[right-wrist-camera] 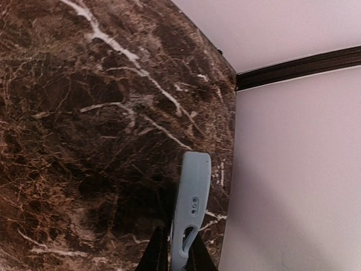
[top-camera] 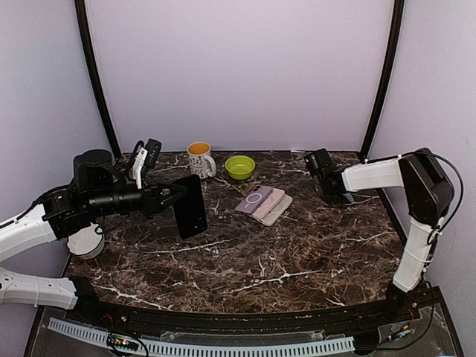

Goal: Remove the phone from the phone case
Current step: Place the phone case at the center of the board, then place the phone at the center of the board.

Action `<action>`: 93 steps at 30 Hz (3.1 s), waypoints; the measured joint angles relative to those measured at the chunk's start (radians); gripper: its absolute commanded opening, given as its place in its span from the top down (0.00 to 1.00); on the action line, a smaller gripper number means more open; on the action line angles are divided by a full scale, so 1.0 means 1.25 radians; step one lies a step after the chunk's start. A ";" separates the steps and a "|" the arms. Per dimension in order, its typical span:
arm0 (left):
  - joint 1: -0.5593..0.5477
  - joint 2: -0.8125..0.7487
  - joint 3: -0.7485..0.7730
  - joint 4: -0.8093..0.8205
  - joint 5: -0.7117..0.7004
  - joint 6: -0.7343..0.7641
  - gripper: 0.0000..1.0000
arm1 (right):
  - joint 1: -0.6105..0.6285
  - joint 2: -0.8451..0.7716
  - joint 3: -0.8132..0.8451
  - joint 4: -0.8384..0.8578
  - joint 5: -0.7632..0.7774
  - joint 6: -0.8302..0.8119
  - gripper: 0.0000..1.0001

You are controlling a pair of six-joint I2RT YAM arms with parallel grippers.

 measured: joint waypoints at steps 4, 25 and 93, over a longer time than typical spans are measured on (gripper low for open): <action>0.000 -0.011 -0.006 0.000 0.000 -0.009 1.00 | -0.001 0.049 0.016 0.002 -0.049 0.011 0.99; 0.010 0.069 0.042 -0.072 -0.076 -0.018 1.00 | -0.006 -0.103 0.010 -0.027 -0.343 0.155 0.23; 0.306 0.559 0.329 -0.345 -0.206 0.004 0.40 | 0.120 -0.291 -0.042 -0.267 -0.527 0.718 0.01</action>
